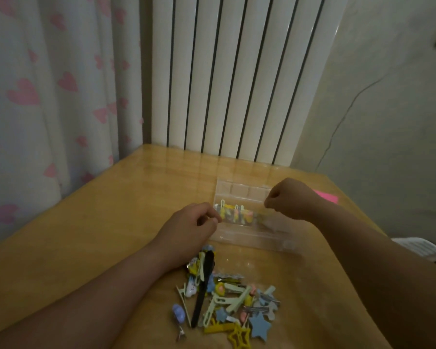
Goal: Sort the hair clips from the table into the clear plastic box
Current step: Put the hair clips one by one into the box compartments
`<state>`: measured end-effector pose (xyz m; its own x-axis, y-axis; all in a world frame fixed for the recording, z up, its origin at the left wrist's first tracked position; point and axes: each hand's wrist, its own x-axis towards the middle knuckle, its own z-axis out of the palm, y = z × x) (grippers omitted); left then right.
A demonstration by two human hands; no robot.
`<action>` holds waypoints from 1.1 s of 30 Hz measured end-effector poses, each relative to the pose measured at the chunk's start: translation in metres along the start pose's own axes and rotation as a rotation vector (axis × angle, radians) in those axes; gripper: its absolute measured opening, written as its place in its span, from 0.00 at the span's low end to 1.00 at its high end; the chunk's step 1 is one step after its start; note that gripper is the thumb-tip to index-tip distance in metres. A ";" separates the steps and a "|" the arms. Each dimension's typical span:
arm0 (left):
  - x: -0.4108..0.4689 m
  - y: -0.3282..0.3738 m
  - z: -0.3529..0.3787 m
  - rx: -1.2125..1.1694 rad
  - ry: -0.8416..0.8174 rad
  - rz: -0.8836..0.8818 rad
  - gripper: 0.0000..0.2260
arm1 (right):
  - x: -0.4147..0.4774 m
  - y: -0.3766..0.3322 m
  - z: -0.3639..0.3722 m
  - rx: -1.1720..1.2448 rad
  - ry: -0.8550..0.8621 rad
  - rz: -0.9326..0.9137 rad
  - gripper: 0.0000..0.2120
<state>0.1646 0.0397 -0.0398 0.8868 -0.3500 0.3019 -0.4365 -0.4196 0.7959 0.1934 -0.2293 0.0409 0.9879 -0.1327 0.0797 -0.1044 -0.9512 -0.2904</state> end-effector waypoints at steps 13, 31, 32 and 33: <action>-0.003 0.008 -0.002 0.041 -0.003 -0.020 0.07 | -0.122 -0.036 0.031 0.406 -0.018 -0.345 0.06; -0.001 0.004 -0.001 0.001 0.004 -0.023 0.07 | -0.125 -0.041 0.043 -0.064 -0.071 -0.420 0.07; -0.001 0.004 -0.001 0.002 0.003 -0.022 0.07 | -0.126 -0.041 0.042 -0.083 -0.063 -0.421 0.08; -0.001 0.004 -0.001 0.006 0.002 -0.022 0.07 | -0.127 -0.041 0.042 -0.098 -0.068 -0.417 0.09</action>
<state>0.1620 0.0393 -0.0361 0.8964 -0.3389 0.2857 -0.4181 -0.4323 0.7989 0.0765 -0.1617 0.0031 0.9527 0.2846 0.1069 0.2987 -0.9418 -0.1544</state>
